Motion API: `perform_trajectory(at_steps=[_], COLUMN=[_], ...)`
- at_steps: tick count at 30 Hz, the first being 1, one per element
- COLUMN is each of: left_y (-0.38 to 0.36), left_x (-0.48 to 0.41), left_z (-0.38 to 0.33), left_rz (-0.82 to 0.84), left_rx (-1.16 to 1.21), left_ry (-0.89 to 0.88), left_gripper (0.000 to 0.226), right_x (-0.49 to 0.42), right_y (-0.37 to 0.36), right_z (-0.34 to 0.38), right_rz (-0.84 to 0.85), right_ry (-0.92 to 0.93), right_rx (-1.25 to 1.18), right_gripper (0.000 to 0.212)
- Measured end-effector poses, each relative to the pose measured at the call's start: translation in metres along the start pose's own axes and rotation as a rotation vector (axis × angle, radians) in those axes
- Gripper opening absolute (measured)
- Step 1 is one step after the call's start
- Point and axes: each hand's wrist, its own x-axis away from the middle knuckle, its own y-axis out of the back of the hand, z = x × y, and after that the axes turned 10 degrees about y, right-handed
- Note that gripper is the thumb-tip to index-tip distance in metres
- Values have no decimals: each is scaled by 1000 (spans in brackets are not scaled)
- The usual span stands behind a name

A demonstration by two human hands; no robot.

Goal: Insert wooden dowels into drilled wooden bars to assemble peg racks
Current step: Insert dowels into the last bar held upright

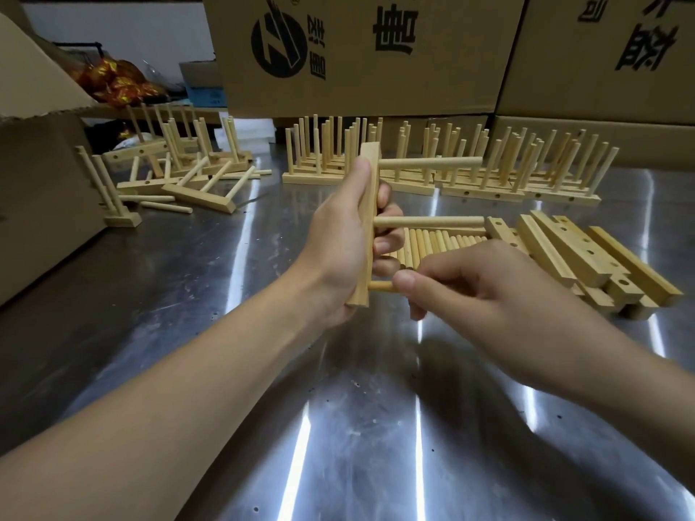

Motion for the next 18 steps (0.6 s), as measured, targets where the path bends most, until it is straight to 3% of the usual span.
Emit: perform_trajectory(at_steps=[3, 5, 11, 16, 18], left_y=[1, 1, 1, -1, -1], left_x=[-2, -2, 2, 3, 2], left_z=[0, 1, -4, -3, -1], left_rz=[-22, -17, 5, -2, -15], left_rx=[37, 41, -23, -130, -153], left_ry=[64, 99, 58, -6, -6], left_gripper=[51, 51, 48, 45, 46], right_x=[2, 1, -5, -6, -5], right_y=[0, -2, -10, -11, -11], right_z=[4, 3, 0, -5, -7], right_rz=[9, 26, -62, -4, 32], right_ry=[214, 269, 281, 38, 16], right_rx=[472, 573, 172, -292, -276], right_gripper=[34, 38, 31, 40, 41])
